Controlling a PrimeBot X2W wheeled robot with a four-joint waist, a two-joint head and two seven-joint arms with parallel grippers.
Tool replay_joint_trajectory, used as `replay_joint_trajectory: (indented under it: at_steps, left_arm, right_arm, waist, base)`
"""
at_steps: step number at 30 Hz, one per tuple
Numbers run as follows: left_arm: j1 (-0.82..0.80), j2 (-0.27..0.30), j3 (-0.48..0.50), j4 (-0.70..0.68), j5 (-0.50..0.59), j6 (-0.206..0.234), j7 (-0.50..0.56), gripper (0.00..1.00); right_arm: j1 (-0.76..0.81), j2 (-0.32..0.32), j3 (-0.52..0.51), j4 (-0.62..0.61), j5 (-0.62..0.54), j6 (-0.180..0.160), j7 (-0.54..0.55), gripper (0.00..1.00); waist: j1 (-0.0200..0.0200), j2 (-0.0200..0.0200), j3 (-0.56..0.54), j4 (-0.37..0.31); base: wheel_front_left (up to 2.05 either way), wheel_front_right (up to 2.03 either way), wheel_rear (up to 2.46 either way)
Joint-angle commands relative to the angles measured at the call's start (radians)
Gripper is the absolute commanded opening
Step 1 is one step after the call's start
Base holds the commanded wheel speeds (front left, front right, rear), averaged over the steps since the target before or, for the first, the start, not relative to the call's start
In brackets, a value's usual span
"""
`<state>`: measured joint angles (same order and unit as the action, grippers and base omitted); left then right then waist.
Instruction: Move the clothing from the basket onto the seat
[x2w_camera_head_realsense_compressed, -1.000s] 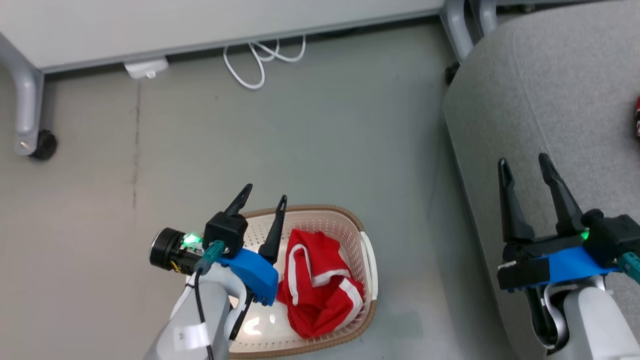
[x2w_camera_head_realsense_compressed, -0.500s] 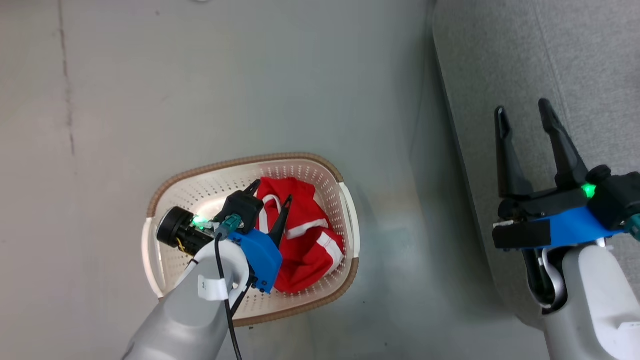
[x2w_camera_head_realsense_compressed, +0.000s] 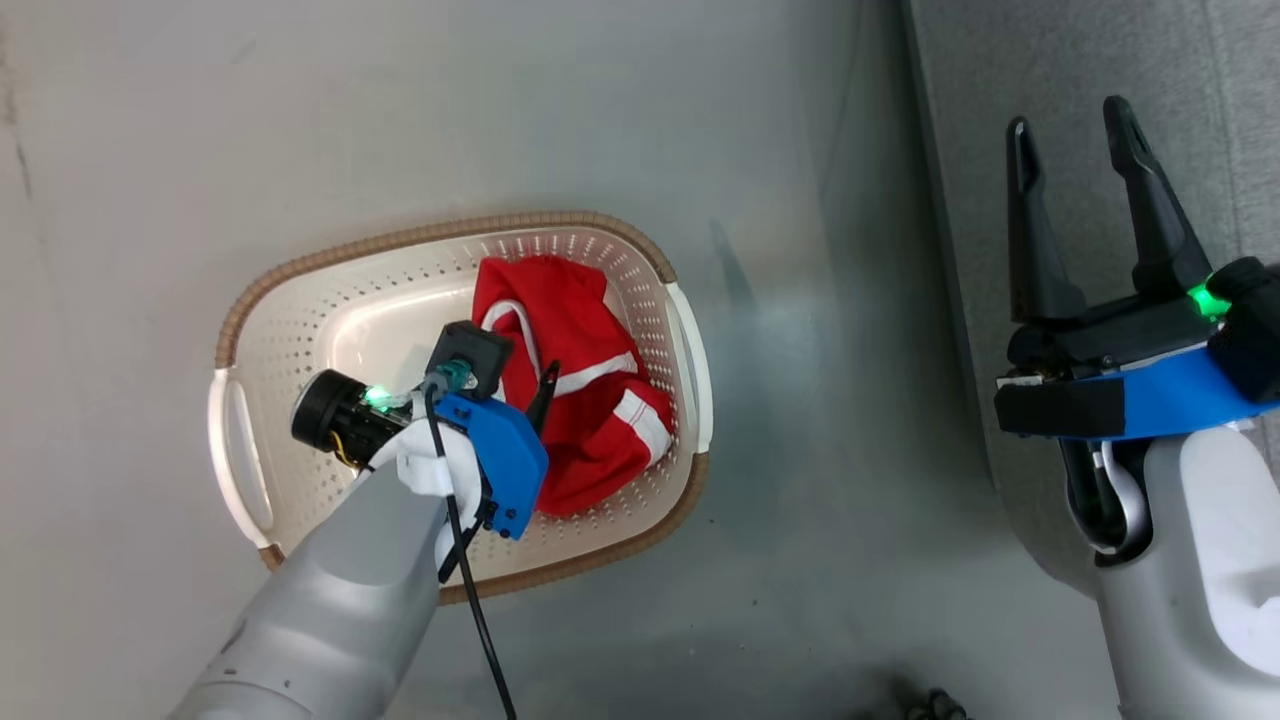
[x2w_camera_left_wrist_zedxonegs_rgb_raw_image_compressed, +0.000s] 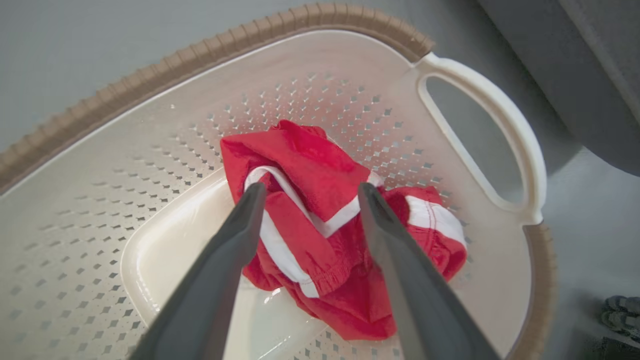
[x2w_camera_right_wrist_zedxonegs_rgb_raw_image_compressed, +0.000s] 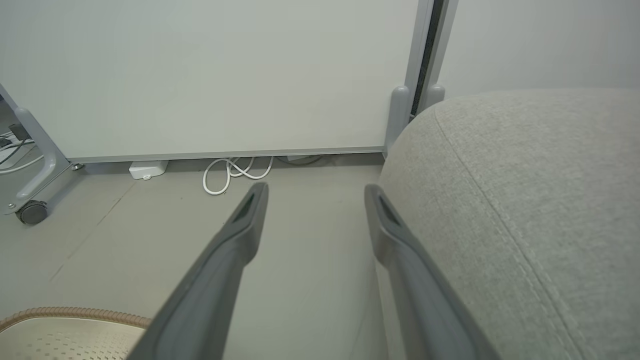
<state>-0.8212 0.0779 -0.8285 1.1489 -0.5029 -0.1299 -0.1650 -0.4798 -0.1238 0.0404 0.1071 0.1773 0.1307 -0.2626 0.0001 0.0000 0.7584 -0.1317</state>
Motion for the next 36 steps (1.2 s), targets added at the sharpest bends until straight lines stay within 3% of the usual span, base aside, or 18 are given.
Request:
replay_joint_trajectory:
  at_steps: [1, 10, 24, 36]
  left_arm:
    - [-0.023, 0.011, -0.015, 0.007, -0.012, 0.000, 0.014, 1.00]
    - [-0.089, 0.026, -0.074, 0.046, -0.125, 0.000, 0.117, 1.00]
    - [-0.168, 0.037, -0.103, 0.073, -0.247, -0.001, 0.179, 1.00]
    - [-0.214, 0.038, -0.168, 0.088, -0.270, -0.001, 0.184, 1.00]
  right_arm:
    - [-0.023, -0.006, 0.002, -0.009, -0.001, 0.000, -0.003, 1.00]
    - [-0.059, -0.013, 0.001, -0.030, -0.006, 0.000, -0.003, 1.00]
    - [-0.088, -0.011, 0.003, -0.065, -0.015, 0.000, -0.003, 1.00]
    - [-0.091, -0.007, -0.007, -0.063, -0.010, 0.000, -0.002, 1.00]
  waist:
    - [-0.0001, 0.0000, 0.036, -0.003]
    - [-0.0001, 0.0000, 0.134, -0.004]
    - [-0.0001, 0.0000, 0.250, -0.016]
    - [-0.0001, 0.0000, 0.293, -0.034]
  base:
    - [0.00, 0.00, 0.00]
    - [0.00, 0.00, 0.00]
    - [0.00, 0.00, 0.00]
    - [0.00, 0.00, 0.00]
